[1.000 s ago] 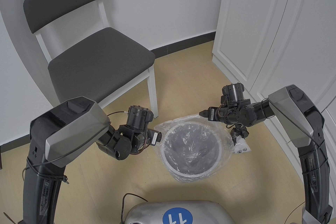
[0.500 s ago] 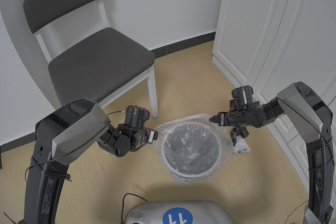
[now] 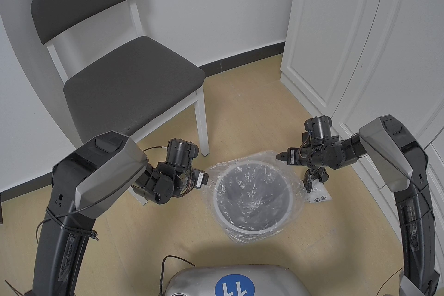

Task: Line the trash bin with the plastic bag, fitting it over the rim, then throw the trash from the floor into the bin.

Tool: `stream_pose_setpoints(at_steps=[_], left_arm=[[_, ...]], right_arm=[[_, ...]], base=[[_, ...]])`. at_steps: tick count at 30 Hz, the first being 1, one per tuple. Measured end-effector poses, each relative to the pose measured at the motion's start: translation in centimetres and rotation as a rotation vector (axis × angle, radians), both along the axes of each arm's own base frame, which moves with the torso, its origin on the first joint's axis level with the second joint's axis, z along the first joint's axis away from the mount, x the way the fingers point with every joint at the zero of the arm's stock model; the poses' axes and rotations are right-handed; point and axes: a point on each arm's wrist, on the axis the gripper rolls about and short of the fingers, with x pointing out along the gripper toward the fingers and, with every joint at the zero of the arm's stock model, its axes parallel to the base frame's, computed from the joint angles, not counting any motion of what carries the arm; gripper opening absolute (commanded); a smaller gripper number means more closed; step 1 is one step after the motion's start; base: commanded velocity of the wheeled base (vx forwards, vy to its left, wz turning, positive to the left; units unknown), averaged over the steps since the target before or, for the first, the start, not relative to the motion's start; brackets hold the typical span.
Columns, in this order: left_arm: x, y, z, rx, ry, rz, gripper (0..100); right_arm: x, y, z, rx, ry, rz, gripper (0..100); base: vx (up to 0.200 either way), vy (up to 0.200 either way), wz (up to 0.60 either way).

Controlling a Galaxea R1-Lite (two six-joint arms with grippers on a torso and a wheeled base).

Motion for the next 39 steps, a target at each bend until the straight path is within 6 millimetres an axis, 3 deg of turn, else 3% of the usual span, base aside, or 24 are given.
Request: stream_pose_setpoints(at_steps=[10,16,21,31,39], left_arm=[[0.5,-0.2,-1.0,0.024,0.039,0.005,100],[0.1,0.0,-1.2,0.032,0.054,0.007,100],[-0.3,0.2,-1.0,0.033,0.059,0.006,100],[-2.0,0.8,0.7,0.025,0.057,0.008,100],[-4.8,-0.7,2.8,-0.004,0.004,-0.047,100]], right_arm=[[1.3,0.8,-3.2,-0.009,0.019,0.012,100],[1.2,0.8,-3.6,-0.002,0.027,0.006,100],[0.6,0.4,-2.8,-0.002,0.033,0.001,100],[-2.5,-0.5,0.4,0.029,-0.017,-0.062,100],[-5.1,-1.0,1.9,0.127,-0.056,-0.121,100]], base=[[0.000,0.000,0.00],[0.000,0.000,0.00],[0.000,0.000,0.00],[0.000,0.000,0.00],[0.000,0.000,0.00]])
